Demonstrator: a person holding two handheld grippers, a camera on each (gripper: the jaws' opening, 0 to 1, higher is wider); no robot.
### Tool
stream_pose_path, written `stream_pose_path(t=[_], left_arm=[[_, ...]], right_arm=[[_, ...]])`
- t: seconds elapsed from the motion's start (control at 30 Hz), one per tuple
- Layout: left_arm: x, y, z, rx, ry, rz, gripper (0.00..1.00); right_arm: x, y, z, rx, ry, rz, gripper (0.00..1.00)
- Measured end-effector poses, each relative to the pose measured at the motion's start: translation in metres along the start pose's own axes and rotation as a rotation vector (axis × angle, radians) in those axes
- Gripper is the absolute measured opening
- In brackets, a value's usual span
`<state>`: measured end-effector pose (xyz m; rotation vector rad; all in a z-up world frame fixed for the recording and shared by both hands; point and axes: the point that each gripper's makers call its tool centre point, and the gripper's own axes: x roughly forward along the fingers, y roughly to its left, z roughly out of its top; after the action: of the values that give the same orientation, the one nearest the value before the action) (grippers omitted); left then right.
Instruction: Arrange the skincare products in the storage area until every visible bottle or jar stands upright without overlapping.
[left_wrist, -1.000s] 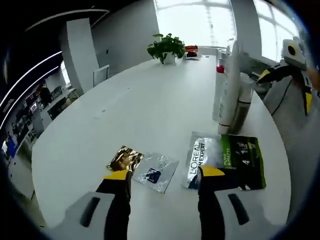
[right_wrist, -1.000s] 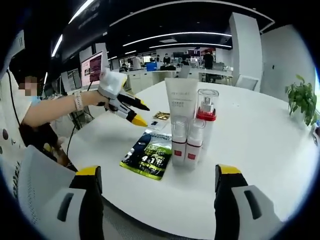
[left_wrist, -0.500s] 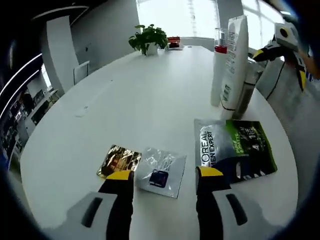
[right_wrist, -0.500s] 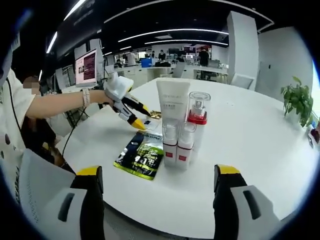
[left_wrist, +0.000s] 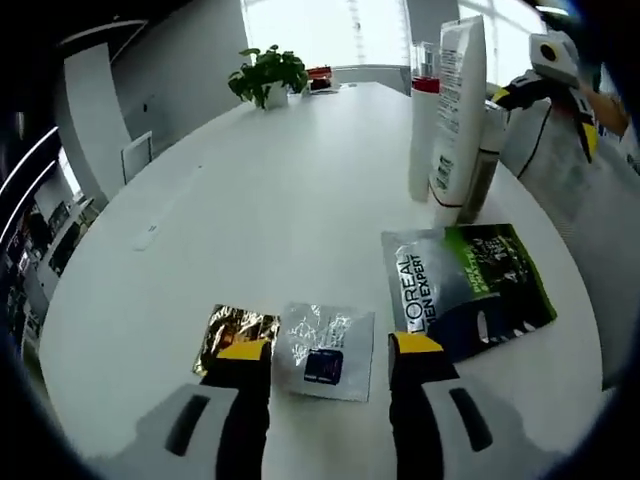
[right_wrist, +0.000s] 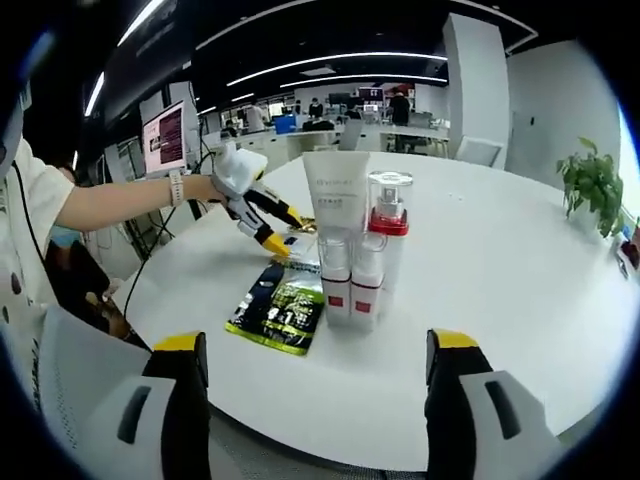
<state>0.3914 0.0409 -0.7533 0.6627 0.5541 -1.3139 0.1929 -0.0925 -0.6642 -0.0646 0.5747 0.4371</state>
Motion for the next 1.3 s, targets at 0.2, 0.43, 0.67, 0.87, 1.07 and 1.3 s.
stream_pose_path(t=[0.2,0.43,0.67,0.87,1.07,1.3], left_arm=[[0.003,0.000,0.001,0.005,0.012,-0.012,0.44],[0.002,0.008,-0.004,-0.012,0.024,-0.025,0.40],[0.002,0.005,-0.003,-0.013,0.043,-0.043,0.41],[0.005,0.006,-0.005,-0.005,0.102,-0.085,0.39],[0.005,0.008,-0.009,-0.028,0.139,-0.094,0.45],[0.006,0.006,-0.007,0.027,0.181,-0.118,0.38]], right_arm=[[0.000,-0.003,0.000,0.013,-0.007,-0.005,0.89],[-0.001,-0.002,-0.004,0.023,-0.003,-0.002,0.89],[0.000,-0.002,-0.002,0.031,-0.007,0.001,0.88],[0.000,0.000,-0.002,0.035,-0.010,0.008,0.87],[-0.001,0.000,-0.002,0.036,-0.015,0.005,0.87],[-0.001,0.000,-0.004,0.040,-0.013,0.002,0.87]])
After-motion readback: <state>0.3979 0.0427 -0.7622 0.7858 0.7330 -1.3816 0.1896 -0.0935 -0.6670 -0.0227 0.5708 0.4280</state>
